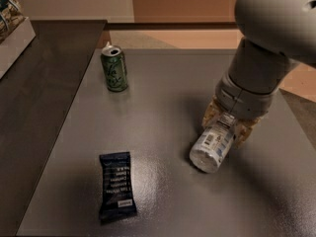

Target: Move blue plastic bottle near green can

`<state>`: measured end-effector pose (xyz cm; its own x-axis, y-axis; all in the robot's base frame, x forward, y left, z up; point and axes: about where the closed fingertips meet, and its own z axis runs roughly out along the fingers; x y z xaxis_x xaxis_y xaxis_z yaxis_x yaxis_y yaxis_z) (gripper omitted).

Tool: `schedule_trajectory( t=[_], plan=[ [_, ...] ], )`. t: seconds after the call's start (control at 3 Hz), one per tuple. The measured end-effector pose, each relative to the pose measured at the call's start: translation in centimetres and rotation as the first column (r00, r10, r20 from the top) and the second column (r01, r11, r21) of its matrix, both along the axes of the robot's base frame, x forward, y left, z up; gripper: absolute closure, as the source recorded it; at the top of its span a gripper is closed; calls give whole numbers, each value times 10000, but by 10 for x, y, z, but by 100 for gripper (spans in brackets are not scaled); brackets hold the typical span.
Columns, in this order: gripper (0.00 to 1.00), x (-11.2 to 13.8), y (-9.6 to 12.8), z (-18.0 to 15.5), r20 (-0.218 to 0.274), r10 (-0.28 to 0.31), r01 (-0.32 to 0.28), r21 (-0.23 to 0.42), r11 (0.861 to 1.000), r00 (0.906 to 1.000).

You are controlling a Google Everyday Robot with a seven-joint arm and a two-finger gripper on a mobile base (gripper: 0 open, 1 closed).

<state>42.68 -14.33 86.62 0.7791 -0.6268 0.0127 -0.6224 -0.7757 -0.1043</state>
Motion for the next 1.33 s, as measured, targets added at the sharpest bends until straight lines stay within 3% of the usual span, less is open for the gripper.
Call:
schedule_trajectory(
  t=[0.33, 0.67, 1.0, 1.33],
  plan=[
    [100, 14, 28, 13, 599, -38, 34, 79, 10000, 9982],
    [100, 39, 60, 22, 1122, -431, 408, 227, 9989, 9928],
    [100, 68, 89, 27, 1542, -1144, 1100, 365, 9933, 9814],
    [100, 100, 109, 28, 1873, -1919, 1860, 492, 9813, 9634]
  ],
)
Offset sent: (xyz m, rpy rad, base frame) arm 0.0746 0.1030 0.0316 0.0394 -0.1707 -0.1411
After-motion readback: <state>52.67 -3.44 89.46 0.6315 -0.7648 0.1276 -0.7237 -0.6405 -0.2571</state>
